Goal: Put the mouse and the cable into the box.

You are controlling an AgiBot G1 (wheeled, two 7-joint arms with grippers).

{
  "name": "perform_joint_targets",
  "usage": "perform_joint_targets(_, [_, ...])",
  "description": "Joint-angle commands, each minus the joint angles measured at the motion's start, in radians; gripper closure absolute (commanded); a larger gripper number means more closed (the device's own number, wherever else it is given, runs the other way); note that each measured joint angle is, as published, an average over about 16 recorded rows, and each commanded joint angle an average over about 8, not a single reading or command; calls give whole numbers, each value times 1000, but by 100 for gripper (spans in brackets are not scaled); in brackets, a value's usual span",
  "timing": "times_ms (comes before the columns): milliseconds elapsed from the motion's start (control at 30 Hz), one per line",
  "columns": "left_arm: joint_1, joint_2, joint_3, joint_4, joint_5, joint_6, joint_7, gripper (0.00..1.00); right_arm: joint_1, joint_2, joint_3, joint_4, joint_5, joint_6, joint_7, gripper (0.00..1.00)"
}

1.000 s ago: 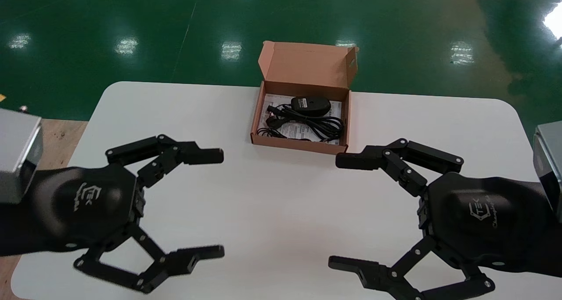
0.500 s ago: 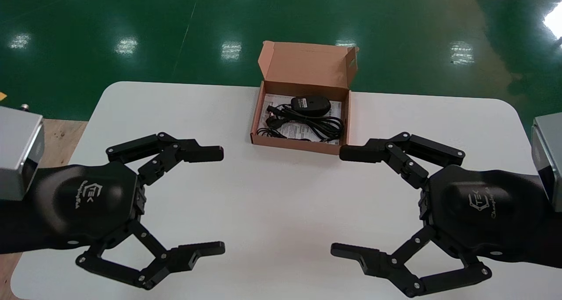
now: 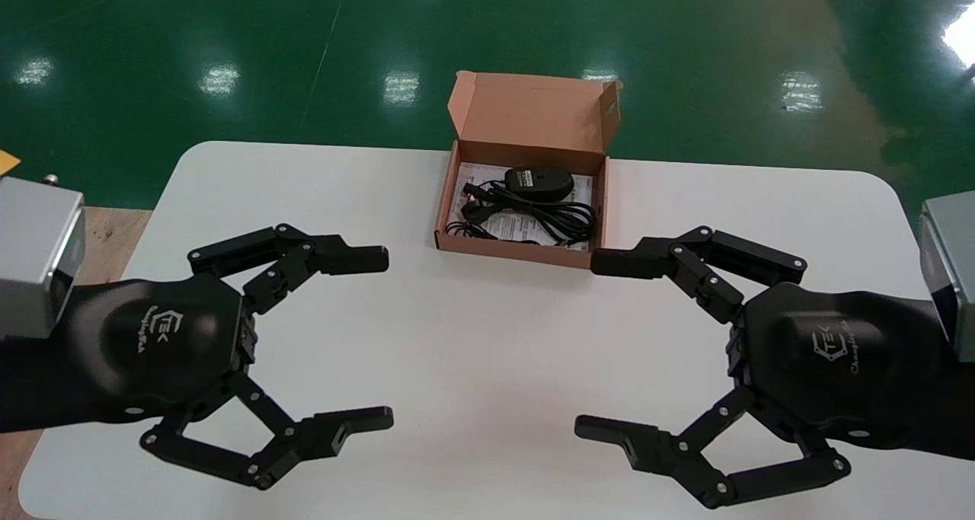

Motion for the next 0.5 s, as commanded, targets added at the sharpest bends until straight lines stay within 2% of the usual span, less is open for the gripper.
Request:
perform_joint_targets(33, [-1,1,0,1,1,-1,0,0,0,0,0,-1,0,0,0,0])
perform_joint_targets(500, [-2,3,2,4,2,-2,1,0,2,-1,-1,-2,-1,1,-1,0])
